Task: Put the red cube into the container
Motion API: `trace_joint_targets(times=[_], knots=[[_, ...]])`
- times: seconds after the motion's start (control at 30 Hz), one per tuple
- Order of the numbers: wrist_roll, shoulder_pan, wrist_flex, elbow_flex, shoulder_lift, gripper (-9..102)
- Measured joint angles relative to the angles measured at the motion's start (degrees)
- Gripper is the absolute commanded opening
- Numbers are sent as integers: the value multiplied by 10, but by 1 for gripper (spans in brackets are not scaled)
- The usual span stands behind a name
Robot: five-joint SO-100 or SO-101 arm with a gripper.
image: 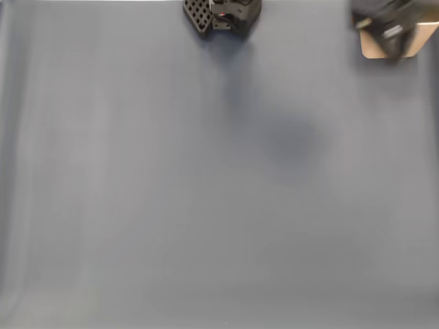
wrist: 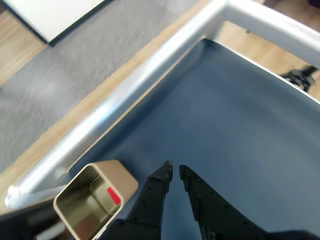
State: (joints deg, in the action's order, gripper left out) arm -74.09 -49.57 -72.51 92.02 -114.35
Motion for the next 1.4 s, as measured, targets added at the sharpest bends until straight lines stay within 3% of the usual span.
trace_joint_targets(times=[0.33, 0.57, 1.0, 1.4], knots=[[-71, 287, 112, 315, -237, 0], [-105, 390, 149, 525, -411, 0], [-125, 489, 134, 795, -670, 0], [-136, 458, 44, 844, -714, 0]])
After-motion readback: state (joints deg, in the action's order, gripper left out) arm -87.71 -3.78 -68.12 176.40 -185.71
